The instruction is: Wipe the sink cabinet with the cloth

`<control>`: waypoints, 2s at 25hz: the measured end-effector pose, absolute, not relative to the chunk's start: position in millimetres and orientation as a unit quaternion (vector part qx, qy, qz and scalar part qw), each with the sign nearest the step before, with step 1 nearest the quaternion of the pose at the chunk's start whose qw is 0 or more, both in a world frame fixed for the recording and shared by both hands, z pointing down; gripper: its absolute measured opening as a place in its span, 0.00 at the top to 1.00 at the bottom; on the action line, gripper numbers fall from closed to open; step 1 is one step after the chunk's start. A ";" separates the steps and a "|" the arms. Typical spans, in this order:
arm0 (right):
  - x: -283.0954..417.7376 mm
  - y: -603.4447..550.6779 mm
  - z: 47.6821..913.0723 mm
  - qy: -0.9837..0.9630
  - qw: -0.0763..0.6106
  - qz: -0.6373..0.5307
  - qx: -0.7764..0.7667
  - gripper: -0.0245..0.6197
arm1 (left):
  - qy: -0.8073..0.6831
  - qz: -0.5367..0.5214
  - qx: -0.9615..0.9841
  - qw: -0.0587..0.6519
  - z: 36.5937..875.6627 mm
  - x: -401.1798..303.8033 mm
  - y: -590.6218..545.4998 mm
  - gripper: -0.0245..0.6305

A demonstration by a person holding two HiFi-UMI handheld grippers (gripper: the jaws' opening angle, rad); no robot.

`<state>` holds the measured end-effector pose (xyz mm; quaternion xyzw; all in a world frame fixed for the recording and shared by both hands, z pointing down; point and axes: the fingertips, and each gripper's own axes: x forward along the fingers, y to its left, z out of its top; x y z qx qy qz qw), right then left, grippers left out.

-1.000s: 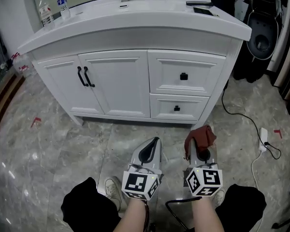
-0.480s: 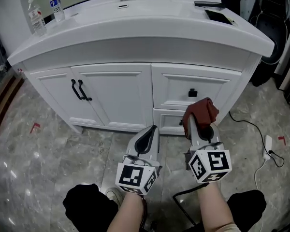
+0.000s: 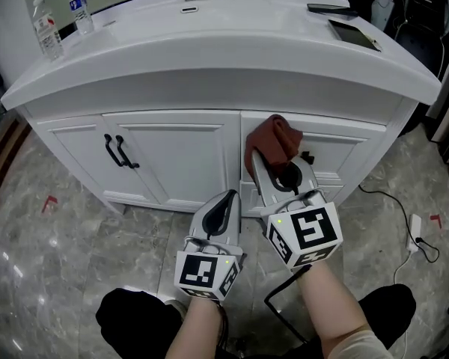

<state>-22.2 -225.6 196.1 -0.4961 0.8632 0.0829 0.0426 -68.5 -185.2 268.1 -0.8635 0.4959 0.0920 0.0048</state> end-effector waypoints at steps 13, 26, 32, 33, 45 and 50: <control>2.1 -249.3 203.3 0.856 0.035 0.060 -0.512 0.84 | 0.490 0.091 -0.867 -0.019 282.6 -66.0 -182.5 0.96; 66.2 -243.5 205.6 0.830 0.012 0.063 -0.555 0.83 | 0.453 0.077 -0.888 -0.026 289.9 -25.6 -178.0 0.96; 101.4 -238.1 202.4 0.810 0.022 0.048 -0.585 0.83 | 0.428 0.069 -0.901 -0.026 299.2 -9.1 -173.3 0.96; 108.2 -236.8 201.6 0.805 0.024 0.047 -0.591 0.83 | 0.426 0.069 -0.902 -0.026 298.9 -7.8 -172.4 0.96; 183.6 -226.7 198.2 0.759 0.008 0.042 -0.650 0.83 | 0.412 0.064 -0.909 -0.024 295.7 20.7 -165.6 0.96; 214.1 -216.2 189.4 0.729 0.014 0.039 -0.683 0.84 | 0.406 0.064 -0.911 -0.018 293.6 29.9 -163.6 0.96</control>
